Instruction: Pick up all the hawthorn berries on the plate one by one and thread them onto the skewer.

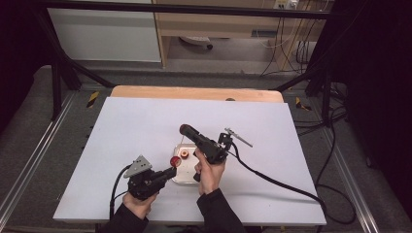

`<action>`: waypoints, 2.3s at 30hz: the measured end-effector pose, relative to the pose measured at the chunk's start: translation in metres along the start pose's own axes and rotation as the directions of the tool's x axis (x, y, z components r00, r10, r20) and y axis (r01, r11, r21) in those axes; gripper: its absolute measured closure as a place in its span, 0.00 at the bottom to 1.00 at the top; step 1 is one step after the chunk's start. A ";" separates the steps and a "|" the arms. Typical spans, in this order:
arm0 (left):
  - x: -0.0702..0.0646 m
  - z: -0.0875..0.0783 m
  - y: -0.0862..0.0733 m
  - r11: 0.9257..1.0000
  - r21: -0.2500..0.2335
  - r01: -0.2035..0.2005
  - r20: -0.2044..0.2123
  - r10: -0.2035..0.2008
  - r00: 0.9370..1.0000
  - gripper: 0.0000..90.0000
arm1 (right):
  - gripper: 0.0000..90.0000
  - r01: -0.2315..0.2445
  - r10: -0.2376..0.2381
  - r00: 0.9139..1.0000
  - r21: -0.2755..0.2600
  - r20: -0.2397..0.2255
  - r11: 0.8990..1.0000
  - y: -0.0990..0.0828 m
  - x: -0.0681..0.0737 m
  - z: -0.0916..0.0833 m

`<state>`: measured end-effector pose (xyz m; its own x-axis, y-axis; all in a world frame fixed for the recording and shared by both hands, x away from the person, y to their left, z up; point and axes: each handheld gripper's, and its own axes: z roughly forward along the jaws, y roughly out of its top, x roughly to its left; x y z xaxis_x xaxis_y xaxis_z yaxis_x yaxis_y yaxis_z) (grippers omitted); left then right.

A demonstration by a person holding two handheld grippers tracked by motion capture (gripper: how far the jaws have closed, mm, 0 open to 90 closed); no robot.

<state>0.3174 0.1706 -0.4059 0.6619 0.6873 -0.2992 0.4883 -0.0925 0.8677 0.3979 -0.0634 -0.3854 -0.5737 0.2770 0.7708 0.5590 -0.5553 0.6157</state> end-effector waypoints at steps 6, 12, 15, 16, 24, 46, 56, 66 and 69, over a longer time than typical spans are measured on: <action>-0.002 0.000 -0.001 1.000 -0.022 0.013 -0.023 -0.013 1.000 0.98 | 0.68 -0.008 0.008 1.000 0.005 0.000 1.000 -0.007 -0.003 0.001; -0.001 0.003 -0.002 1.000 -0.014 0.023 -0.027 -0.023 0.999 0.98 | 0.68 -0.002 0.002 1.000 0.012 0.000 1.000 -0.013 -0.004 0.001; -0.001 0.003 -0.003 0.999 -0.024 0.031 -0.014 -0.031 0.999 0.98 | 0.68 0.014 -0.014 1.000 0.016 0.000 1.000 -0.014 -0.003 0.000; -0.001 0.003 -0.003 0.999 -0.034 0.036 -0.009 -0.036 0.999 0.98 | 0.68 0.022 -0.022 1.000 0.014 0.000 1.000 -0.014 -0.003 -0.001; 0.003 -0.001 -0.005 0.998 -0.059 0.037 -0.033 -0.039 0.999 0.98 | 0.68 0.066 -0.067 0.998 0.044 0.019 0.997 -0.008 -0.001 -0.002; -0.012 0.008 -0.011 1.000 -0.012 -0.017 -0.036 0.017 0.999 0.98 | 0.69 0.030 -0.031 0.998 0.013 0.055 0.999 0.008 0.000 0.001; -0.006 0.003 -0.008 1.000 -0.019 0.012 -0.034 -0.012 0.999 0.98 | 0.69 0.173 -0.177 0.982 0.067 0.061 0.983 0.015 -0.001 0.001; -0.004 0.005 -0.007 1.000 -0.004 0.022 -0.029 -0.022 0.999 0.98 | 0.69 0.258 -0.267 0.961 0.111 0.070 0.960 0.017 -0.001 0.000; -0.004 0.006 -0.007 1.000 0.002 0.024 -0.029 -0.024 0.999 0.98 | 0.69 0.278 -0.288 0.955 0.123 0.074 0.953 0.017 -0.001 0.000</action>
<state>0.3143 0.1644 -0.4132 0.6337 0.7096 -0.3081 0.5050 -0.0778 0.8596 0.4076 -0.0732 -0.3759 -0.6643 0.4826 0.5707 0.4469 -0.3556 0.8209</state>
